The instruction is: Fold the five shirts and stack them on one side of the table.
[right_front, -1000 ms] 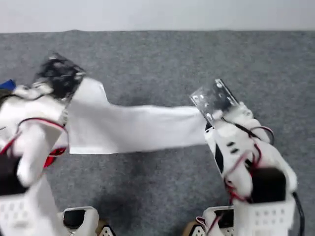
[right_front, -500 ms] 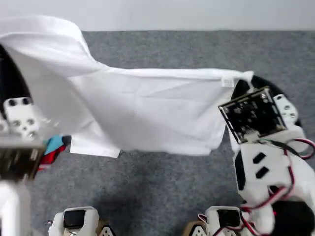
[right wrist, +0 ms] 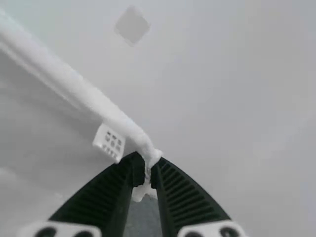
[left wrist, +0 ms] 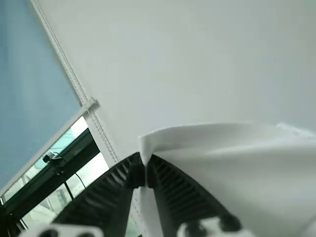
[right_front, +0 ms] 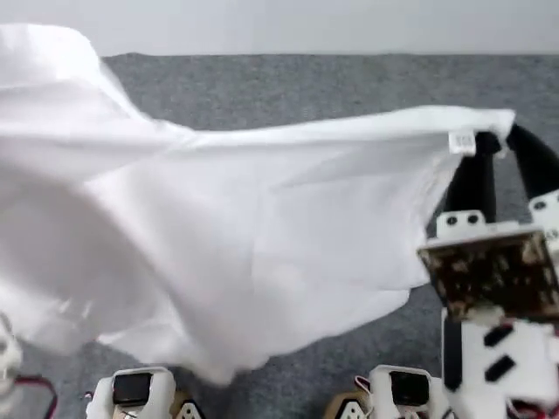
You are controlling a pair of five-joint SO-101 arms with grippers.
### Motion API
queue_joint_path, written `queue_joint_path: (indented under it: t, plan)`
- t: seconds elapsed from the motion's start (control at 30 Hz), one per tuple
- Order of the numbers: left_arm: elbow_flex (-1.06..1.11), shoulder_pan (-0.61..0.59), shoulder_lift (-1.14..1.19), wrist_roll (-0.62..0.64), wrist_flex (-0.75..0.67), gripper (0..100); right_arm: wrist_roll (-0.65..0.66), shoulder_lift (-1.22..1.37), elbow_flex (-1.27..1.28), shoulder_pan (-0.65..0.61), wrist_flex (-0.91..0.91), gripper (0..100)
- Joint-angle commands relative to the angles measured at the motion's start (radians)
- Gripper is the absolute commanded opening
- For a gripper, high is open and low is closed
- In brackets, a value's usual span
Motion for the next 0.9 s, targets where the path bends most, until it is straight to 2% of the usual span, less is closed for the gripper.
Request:
queue_joint_path:
  t: [0.0, 0.17, 0.37, 0.47, 0.63, 0.73, 0.87]
  plan:
    - [-0.081, -0.009, 0.003, -0.021, 0.061, 0, 0.02, 0.007, -0.106, 0.025, 0.11, 0.9]
    - [-0.182, -0.011, 0.003, -0.054, 0.178, 0, 0.051, 0.007, -0.204, 0.025, 0.249, 0.9]
    - [-0.165, -0.009, 0.012, -0.074, 0.298, 0, 0.069, 0.021, -0.222, 0.025, 0.398, 0.9]
    - [-0.021, -0.008, 0.011, -0.097, 0.373, 0, 0.063, 0.041, -0.126, 0.025, 0.409, 0.9]
    - [0.311, -0.002, 0.011, -0.117, 0.379, 0, 0.061, 0.076, 0.158, 0.024, 0.357, 0.9]
    - [0.578, -0.002, 0.012, -0.117, 0.27, 0, 0.061, 0.082, 0.385, 0.022, 0.216, 0.9]
    - [0.947, -0.003, 0.011, -0.117, -0.054, 0, 0.061, 0.088, 0.692, 0.021, -0.067, 0.9]
